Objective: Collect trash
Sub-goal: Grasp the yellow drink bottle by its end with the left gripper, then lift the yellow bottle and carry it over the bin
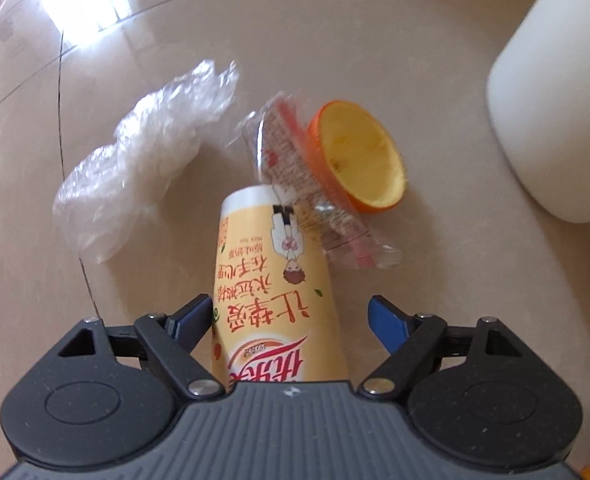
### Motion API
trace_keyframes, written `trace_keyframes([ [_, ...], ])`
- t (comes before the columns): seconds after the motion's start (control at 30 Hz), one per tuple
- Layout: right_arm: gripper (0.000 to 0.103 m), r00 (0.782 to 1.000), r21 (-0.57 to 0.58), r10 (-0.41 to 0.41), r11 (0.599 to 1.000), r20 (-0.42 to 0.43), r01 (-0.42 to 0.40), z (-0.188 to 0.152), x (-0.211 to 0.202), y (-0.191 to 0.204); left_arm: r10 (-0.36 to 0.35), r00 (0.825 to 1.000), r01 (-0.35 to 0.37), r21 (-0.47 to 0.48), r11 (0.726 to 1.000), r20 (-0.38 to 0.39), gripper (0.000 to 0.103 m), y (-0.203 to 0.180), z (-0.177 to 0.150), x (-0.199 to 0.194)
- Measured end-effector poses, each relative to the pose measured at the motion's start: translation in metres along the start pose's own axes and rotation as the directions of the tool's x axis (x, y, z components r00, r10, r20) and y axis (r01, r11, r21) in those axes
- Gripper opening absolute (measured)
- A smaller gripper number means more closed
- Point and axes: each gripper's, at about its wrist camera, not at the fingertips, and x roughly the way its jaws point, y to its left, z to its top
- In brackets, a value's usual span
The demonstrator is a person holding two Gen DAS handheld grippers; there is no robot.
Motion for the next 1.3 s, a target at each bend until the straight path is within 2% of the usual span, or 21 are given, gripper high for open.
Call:
trace_keyframes([
  [0.23,0.015,1.000,0.002,0.001,1.000,0.000,-0.001,0.000,0.000,0.000,0.037,0.999,-0.037,-0.022,0.999,-0.039,0.069,-0.001,-0.003,0.015],
  [0.43,0.015,1.000,0.001,0.001,1.000,0.001,-0.001,0.000,0.000,0.000,0.072,0.996,-0.074,-0.052,0.996,-0.047,0.069,-0.001,-0.010,0.022],
  [0.6,0.015,1.000,-0.003,0.000,1.000,0.003,0.000,0.000,-0.001,0.000,0.035,0.998,-0.042,-0.120,0.992,-0.057,0.068,0.006,-0.024,0.013],
  [0.9,0.015,1.000,-0.010,-0.008,1.000,0.003,0.008,0.000,-0.001,0.001,0.022,0.996,-0.028,-0.082,0.996,-0.082,0.068,0.003,-0.043,-0.021],
  [1.3,0.016,0.999,-0.019,-0.033,0.999,0.003,0.033,-0.001,0.000,0.007,-0.041,0.999,0.041,-0.015,0.999,-0.011,0.068,-0.020,-0.017,-0.105],
])
